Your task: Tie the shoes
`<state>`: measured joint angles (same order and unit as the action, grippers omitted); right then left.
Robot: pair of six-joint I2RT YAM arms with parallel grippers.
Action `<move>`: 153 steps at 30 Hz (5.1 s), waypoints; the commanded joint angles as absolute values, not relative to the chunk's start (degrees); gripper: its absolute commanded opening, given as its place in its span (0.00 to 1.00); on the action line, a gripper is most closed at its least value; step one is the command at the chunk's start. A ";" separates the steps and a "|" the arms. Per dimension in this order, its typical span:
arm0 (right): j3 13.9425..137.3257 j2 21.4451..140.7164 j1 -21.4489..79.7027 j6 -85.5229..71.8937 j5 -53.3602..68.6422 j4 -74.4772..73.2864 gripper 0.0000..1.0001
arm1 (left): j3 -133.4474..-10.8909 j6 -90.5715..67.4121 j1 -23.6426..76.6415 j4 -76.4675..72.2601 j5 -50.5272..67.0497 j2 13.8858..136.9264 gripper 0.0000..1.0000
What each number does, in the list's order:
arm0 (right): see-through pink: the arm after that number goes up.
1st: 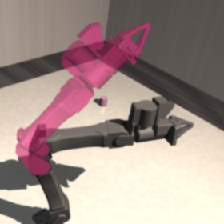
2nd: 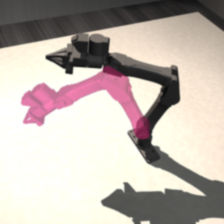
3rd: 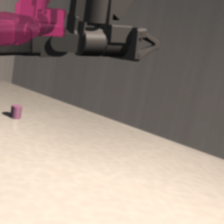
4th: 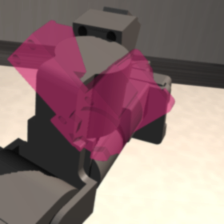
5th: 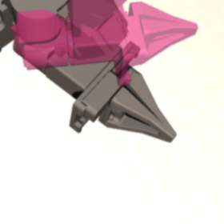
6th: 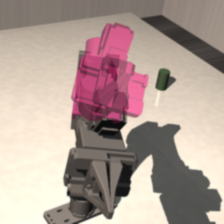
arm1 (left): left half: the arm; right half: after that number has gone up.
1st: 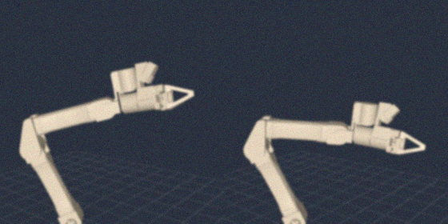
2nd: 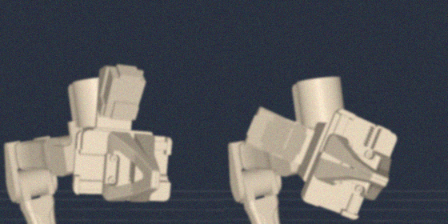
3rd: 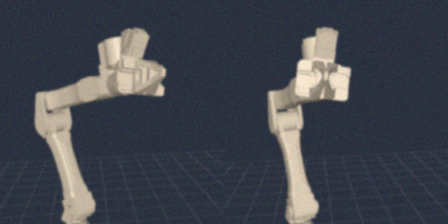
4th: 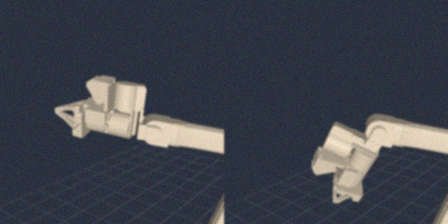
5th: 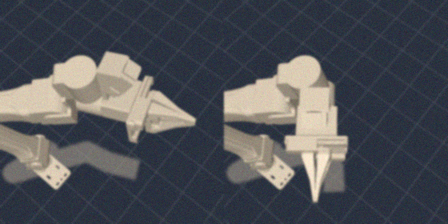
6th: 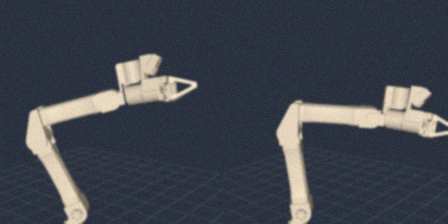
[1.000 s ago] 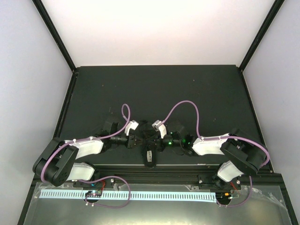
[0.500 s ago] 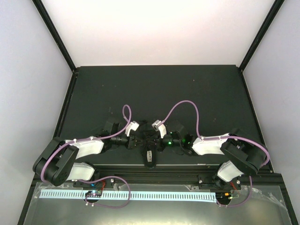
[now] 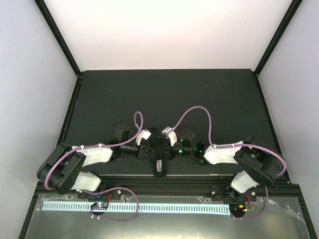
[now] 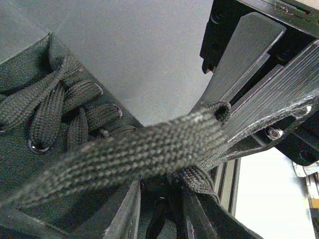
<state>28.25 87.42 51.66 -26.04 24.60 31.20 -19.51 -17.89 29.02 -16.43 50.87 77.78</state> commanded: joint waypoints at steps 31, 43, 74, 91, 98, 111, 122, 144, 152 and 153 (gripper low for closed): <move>26.63 84.70 51.51 -23.56 27.00 26.63 0.02 | -13.94 -20.04 29.62 -20.56 27.06 60.22 0.02; 26.67 85.45 51.57 -24.23 28.56 26.91 0.02 | -11.73 -16.05 30.00 -20.21 19.70 56.71 0.02; 31.53 70.20 52.68 -32.38 -0.06 5.62 0.68 | -12.01 -11.08 36.87 -12.35 11.25 47.05 0.02; 50.09 89.27 48.87 -46.21 8.91 1.25 0.71 | -17.92 -14.57 46.18 -0.29 -9.21 47.36 0.02; 52.30 95.10 49.61 -50.57 14.95 4.41 0.70 | -18.89 -14.61 47.75 0.30 -11.76 48.03 0.02; 53.67 100.90 49.96 -54.84 14.07 10.69 0.29 | -19.64 -15.09 50.36 0.65 -13.52 47.80 0.02; 43.37 86.01 48.90 -48.70 3.84 10.67 0.02 | -18.74 -21.65 49.61 7.08 -18.70 42.54 0.02; 29.06 69.42 70.06 -22.92 6.77 16.74 0.15 | -28.09 -15.38 30.43 -8.05 28.44 70.54 0.02; 40.06 83.69 79.49 -17.90 12.13 12.92 0.24 | -28.74 -14.41 30.24 -10.23 32.97 73.03 0.01; 42.42 84.92 80.72 -16.94 11.74 11.24 0.28 | -28.78 -14.13 30.28 -10.08 33.02 73.04 0.02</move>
